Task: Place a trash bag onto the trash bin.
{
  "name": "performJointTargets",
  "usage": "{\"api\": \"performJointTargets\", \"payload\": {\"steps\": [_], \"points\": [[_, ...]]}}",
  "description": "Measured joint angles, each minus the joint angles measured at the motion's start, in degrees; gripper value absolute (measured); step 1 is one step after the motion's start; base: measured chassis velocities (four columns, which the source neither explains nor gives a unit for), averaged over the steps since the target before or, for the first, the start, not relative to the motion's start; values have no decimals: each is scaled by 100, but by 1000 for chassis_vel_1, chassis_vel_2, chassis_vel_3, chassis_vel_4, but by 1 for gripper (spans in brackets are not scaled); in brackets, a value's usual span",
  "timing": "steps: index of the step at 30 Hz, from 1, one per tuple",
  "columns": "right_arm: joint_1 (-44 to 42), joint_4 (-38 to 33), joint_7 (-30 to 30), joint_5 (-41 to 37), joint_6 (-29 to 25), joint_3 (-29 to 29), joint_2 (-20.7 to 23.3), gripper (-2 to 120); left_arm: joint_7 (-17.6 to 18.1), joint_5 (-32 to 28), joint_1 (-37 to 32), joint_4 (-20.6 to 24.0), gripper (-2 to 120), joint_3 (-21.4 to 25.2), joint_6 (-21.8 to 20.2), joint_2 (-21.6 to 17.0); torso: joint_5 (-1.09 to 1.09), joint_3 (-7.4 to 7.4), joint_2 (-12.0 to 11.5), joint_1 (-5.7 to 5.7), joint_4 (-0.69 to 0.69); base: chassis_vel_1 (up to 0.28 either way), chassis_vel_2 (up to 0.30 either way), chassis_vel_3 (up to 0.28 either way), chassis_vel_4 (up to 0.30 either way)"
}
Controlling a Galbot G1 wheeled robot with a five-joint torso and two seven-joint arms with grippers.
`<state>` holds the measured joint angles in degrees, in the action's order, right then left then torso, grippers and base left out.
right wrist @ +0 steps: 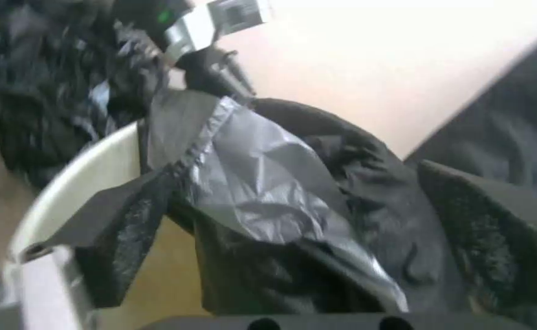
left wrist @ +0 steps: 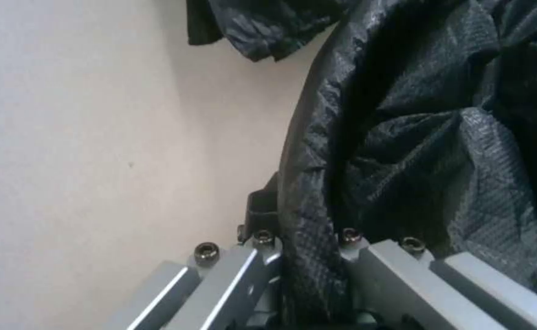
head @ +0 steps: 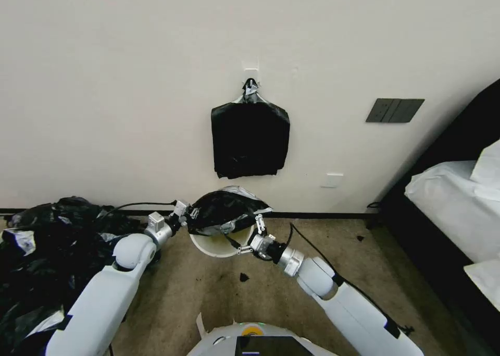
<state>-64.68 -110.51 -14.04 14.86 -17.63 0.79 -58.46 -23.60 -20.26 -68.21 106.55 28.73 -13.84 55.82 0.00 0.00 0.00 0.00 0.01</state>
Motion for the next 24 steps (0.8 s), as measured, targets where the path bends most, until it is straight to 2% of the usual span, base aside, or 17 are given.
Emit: {"api": "performJointTargets", "payload": {"steps": [2,5,7,8,10,13,16,18,20,22,23,24], "points": [[12,37,-136,156,-69,-32,-39,90,11,1,-14,19,1,-3,-26,9,0,0,0,0,0,0,0,0,0],[51,130,-393,372,-232,-54,-128,76,17,1,-37,64,1,-9,-79,20,0,0,0,0,0,0,0,0,0],[64,148,-414,385,-253,-51,-142,73,16,-1,-39,76,1,-9,-89,23,0,0,0,0,0,0,0,0,0],[91,174,-452,393,-293,-45,-156,65,13,-4,-41,91,1,-9,-107,28,0,0,0,0,-1,0,0,0,0],[113,196,-491,394,-331,-46,-162,62,10,-4,-44,99,1,-9,-116,32,0,0,0,0,0,0,0,0,0],[162,245,-657,383,-420,-72,-163,46,2,-6,-55,125,1,-10,-146,56,0,0,0,0,0,0,0,0,0],[167,254,-691,377,-437,-83,-159,41,1,-7,-56,132,1,-10,-155,63,0,0,0,0,-1,0,0,0,0],[178,277,-732,355,-493,-107,-140,29,-1,-9,-52,145,1,-12,-178,68,0,0,0,0,0,0,0,0,0],[178,282,-747,342,-515,-117,-134,26,-1,-10,-47,146,1,-12,-185,70,0,0,0,0,0,0,0,0,0],[158,291,-891,202,-616,-149,-100,15,1,-39,-26,146,1,-13,-215,77,0,0,0,0,0,0,0,0,0],[158,291,-891,202,-616,-149,-100,15,1,-39,-26,146,1,-13,-215,77,0,0,0,0,0,0,0,0,0],[137,291,-977,70,-653,-149,-71,10,3,-81,-20,146,1,-13,-232,81,0,0,0,0,-1,0,0,0,0]]}}
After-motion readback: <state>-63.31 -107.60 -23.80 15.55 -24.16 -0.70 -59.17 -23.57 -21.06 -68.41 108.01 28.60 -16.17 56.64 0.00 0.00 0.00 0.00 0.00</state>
